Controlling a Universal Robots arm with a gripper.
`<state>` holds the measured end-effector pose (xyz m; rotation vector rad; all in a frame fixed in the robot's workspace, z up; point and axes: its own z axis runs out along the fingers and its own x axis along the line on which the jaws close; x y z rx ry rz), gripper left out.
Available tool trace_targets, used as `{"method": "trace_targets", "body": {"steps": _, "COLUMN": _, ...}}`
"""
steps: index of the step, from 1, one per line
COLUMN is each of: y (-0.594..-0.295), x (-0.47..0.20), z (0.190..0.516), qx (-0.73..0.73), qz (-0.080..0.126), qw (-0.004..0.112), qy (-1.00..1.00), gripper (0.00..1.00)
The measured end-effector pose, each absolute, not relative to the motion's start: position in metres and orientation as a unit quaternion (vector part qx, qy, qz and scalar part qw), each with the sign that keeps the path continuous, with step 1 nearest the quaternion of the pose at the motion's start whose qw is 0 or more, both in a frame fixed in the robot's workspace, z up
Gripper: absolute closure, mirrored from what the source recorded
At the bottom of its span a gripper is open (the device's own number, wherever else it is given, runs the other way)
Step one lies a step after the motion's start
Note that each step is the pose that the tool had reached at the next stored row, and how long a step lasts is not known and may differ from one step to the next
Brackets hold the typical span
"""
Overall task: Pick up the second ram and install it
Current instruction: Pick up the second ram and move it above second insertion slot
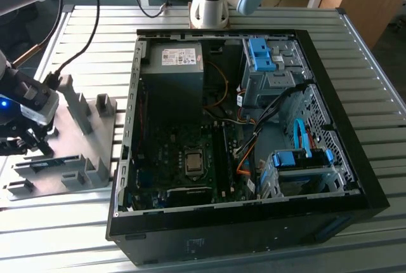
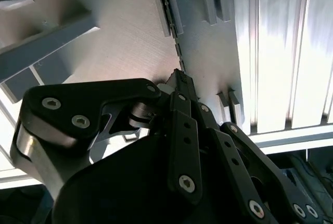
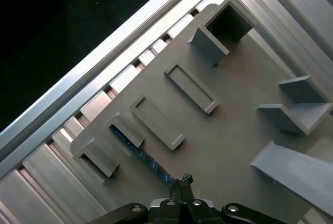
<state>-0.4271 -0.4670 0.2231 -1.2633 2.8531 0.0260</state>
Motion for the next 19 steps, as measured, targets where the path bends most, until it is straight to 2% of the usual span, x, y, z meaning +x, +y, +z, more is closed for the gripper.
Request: {"method": "trace_targets", "body": {"steps": 19, "y": -0.4670, "x": -0.4271, "z": 0.2230, "qx": -0.488, "qz": 0.009, "qw": 0.010, "qy": 0.873, "gripper": 0.90}}
